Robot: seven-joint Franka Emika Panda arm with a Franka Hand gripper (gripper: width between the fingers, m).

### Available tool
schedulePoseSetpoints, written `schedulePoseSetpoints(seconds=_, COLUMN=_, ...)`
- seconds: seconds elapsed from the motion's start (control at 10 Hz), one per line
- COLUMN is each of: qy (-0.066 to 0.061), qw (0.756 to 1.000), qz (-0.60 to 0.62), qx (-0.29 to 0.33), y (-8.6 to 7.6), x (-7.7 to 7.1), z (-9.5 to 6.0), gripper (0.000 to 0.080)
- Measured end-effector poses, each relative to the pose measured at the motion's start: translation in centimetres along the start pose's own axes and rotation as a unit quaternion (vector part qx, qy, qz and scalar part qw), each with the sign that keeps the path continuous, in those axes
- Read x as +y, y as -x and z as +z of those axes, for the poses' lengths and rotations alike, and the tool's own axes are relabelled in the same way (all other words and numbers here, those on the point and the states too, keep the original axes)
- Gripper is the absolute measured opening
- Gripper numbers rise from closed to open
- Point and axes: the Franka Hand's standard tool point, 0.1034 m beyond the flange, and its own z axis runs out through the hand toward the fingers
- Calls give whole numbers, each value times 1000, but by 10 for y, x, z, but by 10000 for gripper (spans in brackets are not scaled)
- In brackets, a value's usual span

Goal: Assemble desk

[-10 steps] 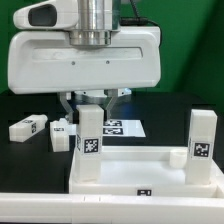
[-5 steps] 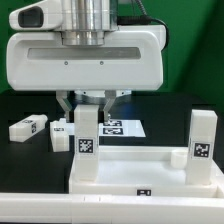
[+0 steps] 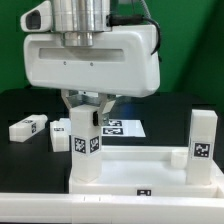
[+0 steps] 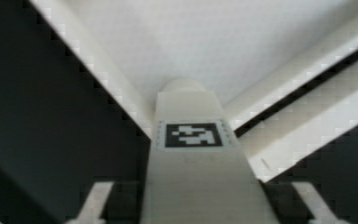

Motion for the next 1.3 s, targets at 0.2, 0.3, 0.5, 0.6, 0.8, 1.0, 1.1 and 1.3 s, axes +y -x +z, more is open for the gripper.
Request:
schedulePoseSetpoints(seconds=0.2, qy=-2, qw=997, qz=71, qx=-1, y=0, x=-1, z=0, gripper=290)
schedulePoseSetpoints(seconds=0.3, qy=-2, qw=995, qz=100, qx=-2, y=0, x=-1, z=0, gripper=290)
schedulePoseSetpoints(seconds=0.5, qy=-4, qw=991, qz=134, qx=-3, y=1, x=-1, z=0, gripper=290)
schedulePoseSetpoints(seconds=0.6, qy=-4, qw=992, qz=123, qx=-3, y=1, x=-2, z=0, gripper=393)
schedulePoseSetpoints(seconds=0.8, qy=-3, qw=997, qz=82, qx=-2, y=1, x=-2, z=0, gripper=529)
schedulePoseSetpoints(seconds=1.0, qy=3, qw=999, qz=-39, qx=3, y=2, x=-4, z=0, gripper=643)
schedulePoseSetpoints(seconds=1.1, qy=3, qw=997, qz=-77, qx=2, y=1, x=-3, z=-1, gripper=643)
schedulePoseSetpoints(seconds=1.3, qy=6, qw=980, qz=-201, qx=3, y=2, x=-4, z=-1, gripper=649)
